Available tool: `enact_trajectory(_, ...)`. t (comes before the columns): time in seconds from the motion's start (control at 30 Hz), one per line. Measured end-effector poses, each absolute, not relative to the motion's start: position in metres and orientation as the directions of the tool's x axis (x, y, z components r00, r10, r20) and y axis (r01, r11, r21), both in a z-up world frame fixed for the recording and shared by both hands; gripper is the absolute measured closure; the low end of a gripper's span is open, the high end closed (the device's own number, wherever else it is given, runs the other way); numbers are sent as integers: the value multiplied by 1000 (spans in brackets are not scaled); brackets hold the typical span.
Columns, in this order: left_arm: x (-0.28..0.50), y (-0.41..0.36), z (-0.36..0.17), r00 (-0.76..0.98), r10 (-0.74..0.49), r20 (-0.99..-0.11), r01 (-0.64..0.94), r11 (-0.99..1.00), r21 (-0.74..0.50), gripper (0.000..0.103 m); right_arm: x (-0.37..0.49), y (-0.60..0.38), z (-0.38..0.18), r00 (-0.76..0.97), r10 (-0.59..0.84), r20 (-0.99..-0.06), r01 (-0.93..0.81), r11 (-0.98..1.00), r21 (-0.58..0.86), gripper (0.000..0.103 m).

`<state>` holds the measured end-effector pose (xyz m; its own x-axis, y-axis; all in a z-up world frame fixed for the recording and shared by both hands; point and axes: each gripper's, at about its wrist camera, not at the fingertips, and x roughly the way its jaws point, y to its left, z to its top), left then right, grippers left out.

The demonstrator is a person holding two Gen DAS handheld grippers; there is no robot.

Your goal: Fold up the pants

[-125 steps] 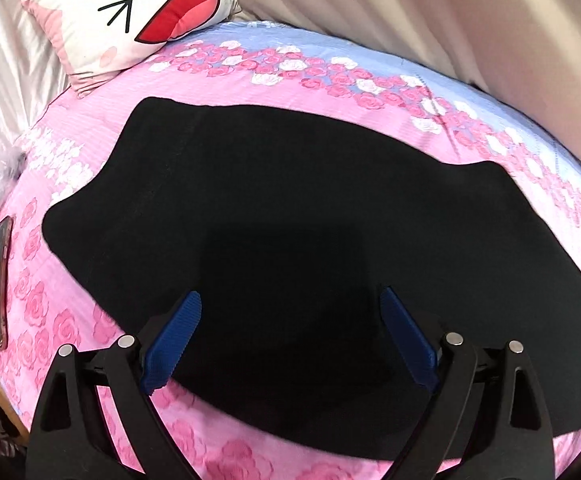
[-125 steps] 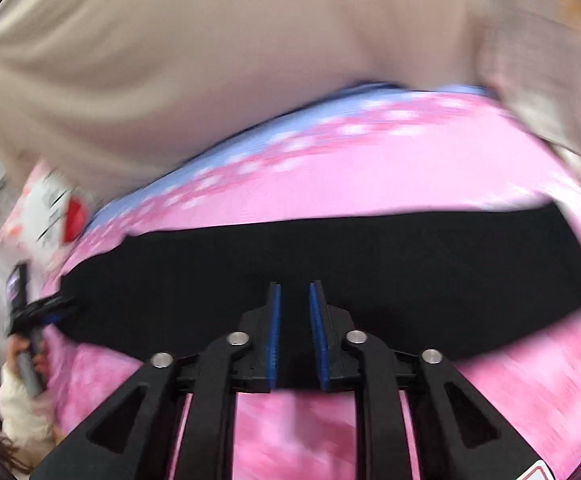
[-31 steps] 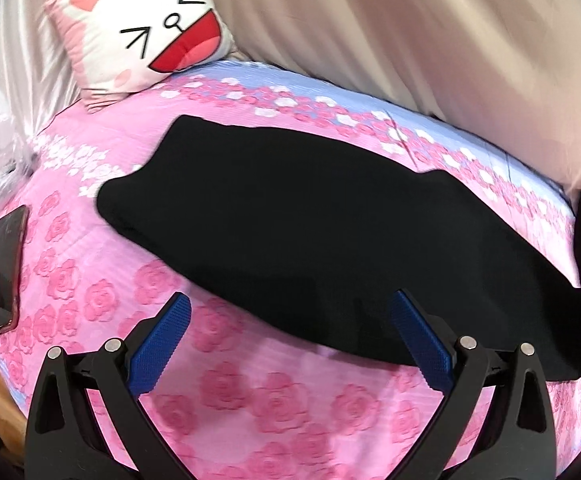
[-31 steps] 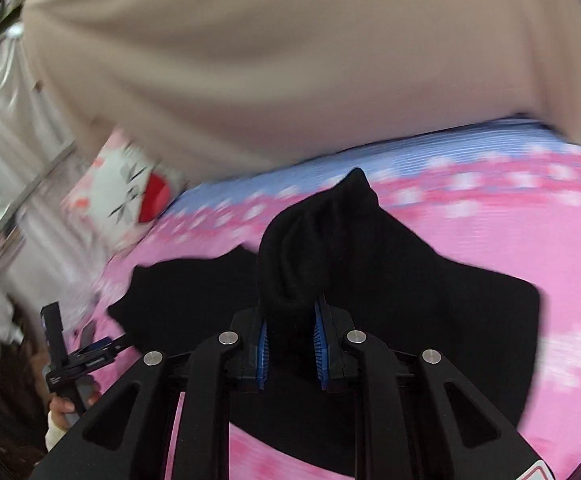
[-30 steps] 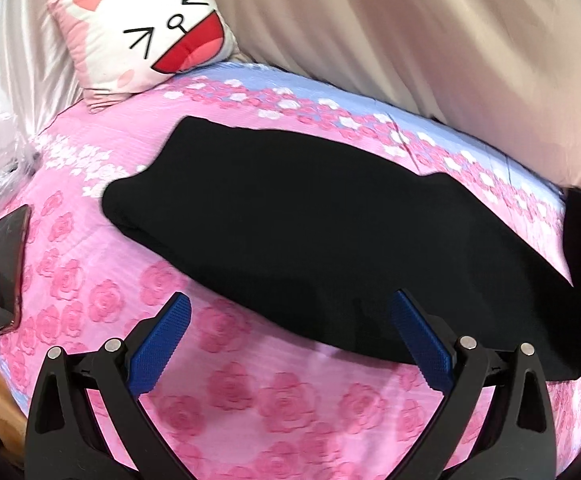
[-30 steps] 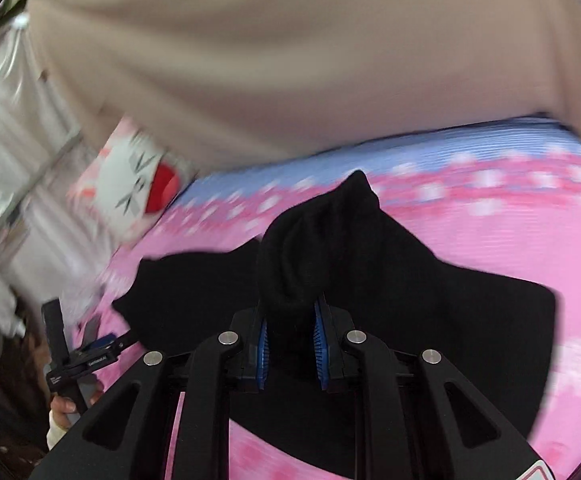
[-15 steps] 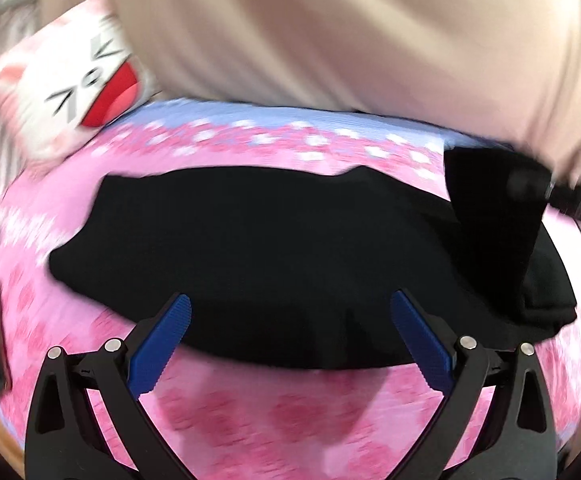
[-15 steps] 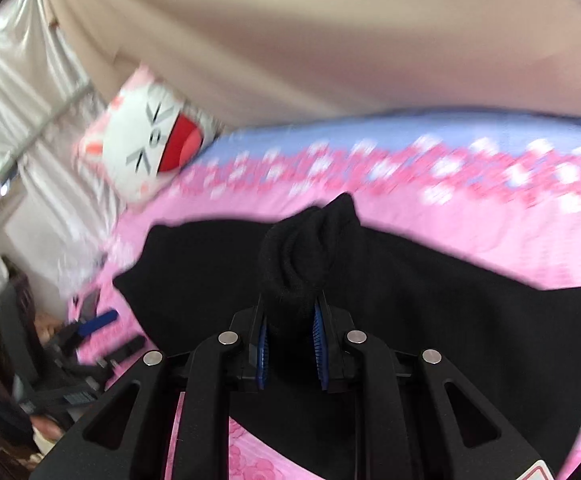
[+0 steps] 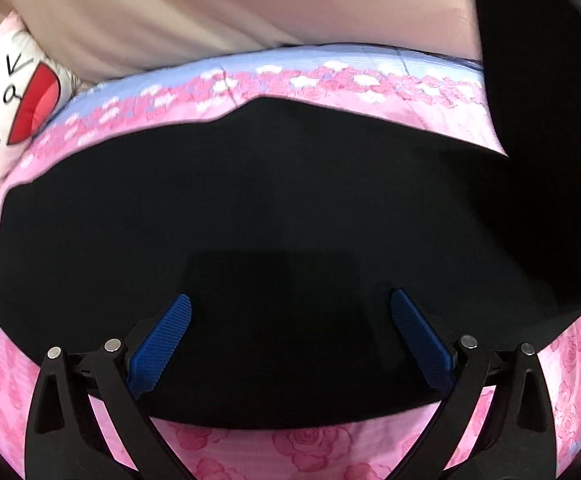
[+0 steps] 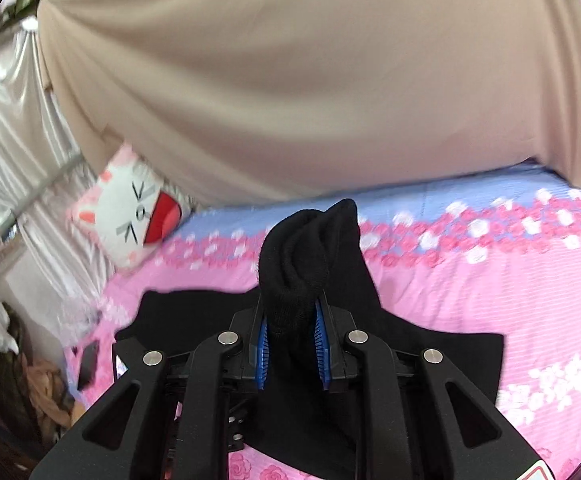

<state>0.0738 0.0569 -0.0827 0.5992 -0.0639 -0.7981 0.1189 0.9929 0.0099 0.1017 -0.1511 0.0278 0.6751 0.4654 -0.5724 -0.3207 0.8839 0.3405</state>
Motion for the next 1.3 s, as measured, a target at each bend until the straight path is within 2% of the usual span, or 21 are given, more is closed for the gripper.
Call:
enact_trajectory(0.13, 70, 60, -82, 614, -84, -785, 118, 993, -14, 5, 132, -100, -42, 507, 503, -700, -379, 859, 343, 78)
enact_trajectory(0.17, 70, 62, -81, 617, -88, -782, 121, 993, -17, 5, 136, -89, -62, 445, 506, -739, -391, 852, 348, 71)
enact_trajectory(0.23, 68, 65, -81, 619, -108, -778, 126, 991, -37, 5, 130, -83, -77, 406, 511, -758, -398, 845, 357, 69)
enact_trajectory(0.33, 61, 78, -76, 635, -164, -755, 129, 986, -105, 5, 97, -111, -55, 494, 514, -702, -408, 849, 335, 65)
enact_trajectory(0.4, 50, 94, -72, 661, -175, -730, 99, 984, -147, 5, 75, -152, -35, 589, 483, -647, -354, 875, 331, 58)
enact_trajectory(0.47, 40, 111, -68, 685, -201, -700, 75, 976, -206, 5, 50, -205, -21, 670, 434, -602, -270, 898, 347, 56)
enact_trajectory(0.53, 36, 127, -67, 709, -210, -673, 30, 963, -269, 5, 30, -245, -18, 737, 324, -593, -153, 935, 321, 58)
enact_trajectory(0.57, 36, 131, -67, 715, -203, -668, 6, 959, -285, 5, 22, -262, -23, 746, 287, -601, -111, 943, 313, 69)
enact_trajectory(0.6, 38, 134, -68, 718, -196, -668, -14, 955, -296, 5, 20, -270, -32, 733, 282, -619, -90, 942, 323, 87)
enact_trajectory(0.67, 44, 136, -70, 707, -179, -684, -39, 956, -291, 5, 23, -274, -56, 692, 293, -660, -72, 938, 340, 89)
enact_trajectory(0.73, 43, 131, -69, 706, -159, -690, -45, 963, -267, 5, 37, -268, -99, 612, 236, -755, -47, 963, 264, 91)
enact_trajectory(0.77, 42, 128, -68, 707, -152, -690, -43, 966, -256, 5, 37, -268, -107, 622, 221, -751, -45, 968, 247, 94)
enact_trajectory(0.83, 45, 128, -68, 706, -147, -693, -43, 968, -248, 5, 32, -277, -102, 645, 250, -723, -21, 951, 309, 94)
enact_trajectory(0.93, 45, 126, -69, 700, -141, -700, -46, 969, -241, 5, 25, -273, -85, 687, 297, -664, -70, 936, 346, 88)
enact_trajectory(1.03, 45, 123, -68, 699, -124, -705, -48, 974, -220, 5, 38, -256, -108, 629, 262, -732, -75, 957, 279, 89)
enact_trajectory(1.07, 45, 123, -68, 701, -118, -704, -51, 975, -216, 5, 38, -255, -108, 643, 259, -720, -61, 955, 289, 92)
enact_trajectory(1.13, 42, 125, -67, 708, -108, -698, -65, 974, -216, 5, 32, -254, -97, 654, 292, -698, -55, 938, 341, 85)
enact_trajectory(1.2, 40, 129, -66, 717, -114, -688, -73, 969, -236, 5, 27, -247, -87, 678, 324, -660, -95, 929, 358, 86)
enact_trajectory(1.3, 39, 131, -66, 718, -119, -686, -74, 966, -246, 5, 39, -226, -93, 651, 273, -708, -117, 958, 261, 86)
